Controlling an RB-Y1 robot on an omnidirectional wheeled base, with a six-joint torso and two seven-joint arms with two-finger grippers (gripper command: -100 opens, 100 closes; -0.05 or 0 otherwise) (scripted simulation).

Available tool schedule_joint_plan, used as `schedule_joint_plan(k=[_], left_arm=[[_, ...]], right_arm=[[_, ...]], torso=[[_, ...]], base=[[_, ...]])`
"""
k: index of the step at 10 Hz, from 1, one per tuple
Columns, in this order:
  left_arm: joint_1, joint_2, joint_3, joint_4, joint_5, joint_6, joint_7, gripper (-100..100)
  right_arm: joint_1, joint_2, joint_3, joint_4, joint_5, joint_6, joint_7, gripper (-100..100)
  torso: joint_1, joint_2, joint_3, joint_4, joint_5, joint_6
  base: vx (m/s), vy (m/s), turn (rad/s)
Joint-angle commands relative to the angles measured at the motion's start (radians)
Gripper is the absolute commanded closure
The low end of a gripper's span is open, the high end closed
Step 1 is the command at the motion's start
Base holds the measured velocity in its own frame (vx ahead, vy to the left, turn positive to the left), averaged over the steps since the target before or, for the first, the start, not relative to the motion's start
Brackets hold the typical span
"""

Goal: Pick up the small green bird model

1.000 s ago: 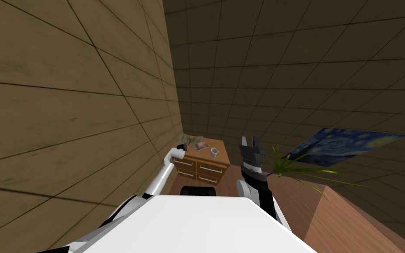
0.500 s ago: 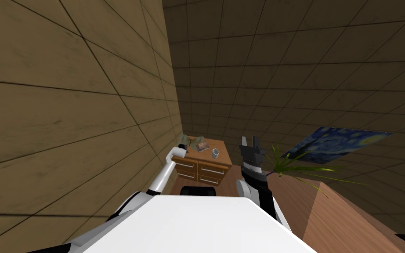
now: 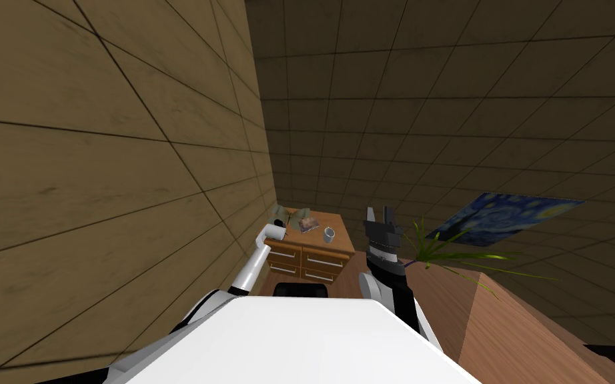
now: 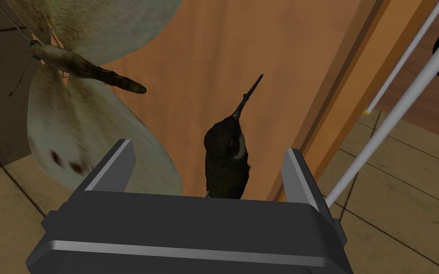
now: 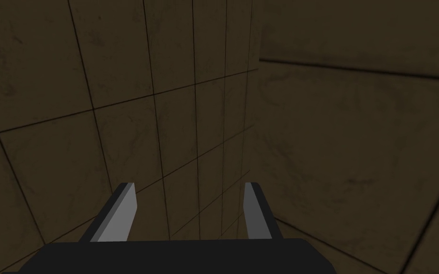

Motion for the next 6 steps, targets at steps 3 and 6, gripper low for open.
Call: schedule_joint_plan(k=[3,6], left_arm=[[0.003,-0.001,0.005,0.041,0.000,-0.046,-0.005,-100],[0.006,-0.002,0.006,0.059,-0.002,-0.066,-0.006,-100]], right_arm=[[0.000,0.000,0.000,0.000,0.000,0.000,0.000,0],[0.000,0.000,0.000,0.000,0.000,0.000,0.000,0]], torso=[[-0.002,0.000,0.000,0.000,0.000,0.000],[-0.001,-0.001,0.000,0.000,0.000,0.000]], base=[[0.025,-0.010,0.006],[0.034,-0.004,0.000]])
